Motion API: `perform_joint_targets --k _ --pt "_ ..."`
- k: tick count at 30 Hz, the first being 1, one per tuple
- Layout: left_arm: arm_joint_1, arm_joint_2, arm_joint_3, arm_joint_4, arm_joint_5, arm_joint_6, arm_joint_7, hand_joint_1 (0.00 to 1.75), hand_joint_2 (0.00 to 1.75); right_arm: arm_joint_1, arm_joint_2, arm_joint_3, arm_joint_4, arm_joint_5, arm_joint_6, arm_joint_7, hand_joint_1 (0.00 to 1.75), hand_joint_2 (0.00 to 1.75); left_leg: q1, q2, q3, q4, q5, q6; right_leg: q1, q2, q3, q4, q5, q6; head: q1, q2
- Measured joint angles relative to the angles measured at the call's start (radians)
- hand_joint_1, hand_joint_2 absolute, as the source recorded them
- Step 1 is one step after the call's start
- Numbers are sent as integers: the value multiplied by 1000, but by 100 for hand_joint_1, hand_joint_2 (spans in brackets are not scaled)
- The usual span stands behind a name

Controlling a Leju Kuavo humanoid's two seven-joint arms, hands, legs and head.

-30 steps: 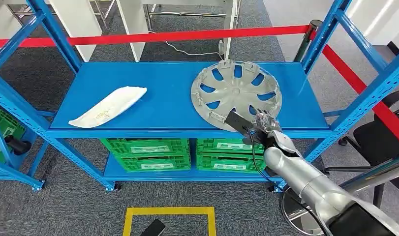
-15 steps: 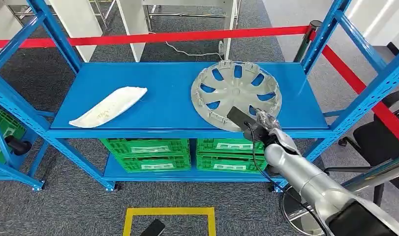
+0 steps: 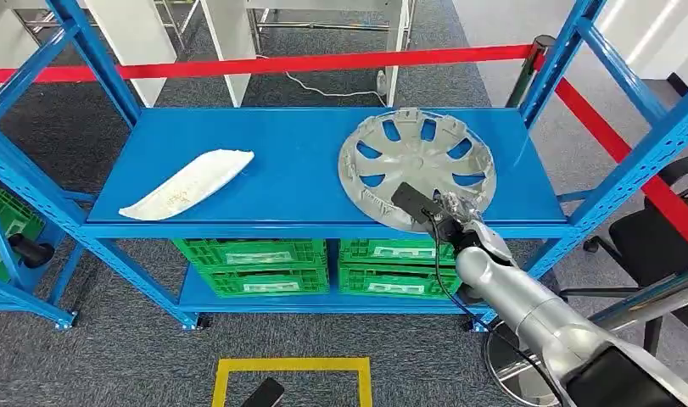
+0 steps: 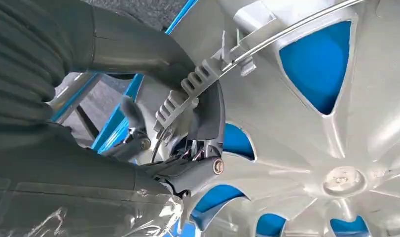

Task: Take the parts from the cabinet and place them on the table.

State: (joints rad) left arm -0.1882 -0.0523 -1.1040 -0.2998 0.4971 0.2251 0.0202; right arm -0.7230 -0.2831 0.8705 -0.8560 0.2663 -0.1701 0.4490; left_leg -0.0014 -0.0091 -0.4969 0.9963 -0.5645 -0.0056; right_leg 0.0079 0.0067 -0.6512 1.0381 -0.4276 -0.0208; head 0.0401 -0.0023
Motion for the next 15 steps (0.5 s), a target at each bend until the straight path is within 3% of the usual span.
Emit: perform_joint_targets --k 15 --pt "1 0 6 0 6 0 -1 0 0 -4 1 9 5 -24 -10 -10 175 175 0 0 0 0 0 0 0 0 1 0 0 0 0 0"
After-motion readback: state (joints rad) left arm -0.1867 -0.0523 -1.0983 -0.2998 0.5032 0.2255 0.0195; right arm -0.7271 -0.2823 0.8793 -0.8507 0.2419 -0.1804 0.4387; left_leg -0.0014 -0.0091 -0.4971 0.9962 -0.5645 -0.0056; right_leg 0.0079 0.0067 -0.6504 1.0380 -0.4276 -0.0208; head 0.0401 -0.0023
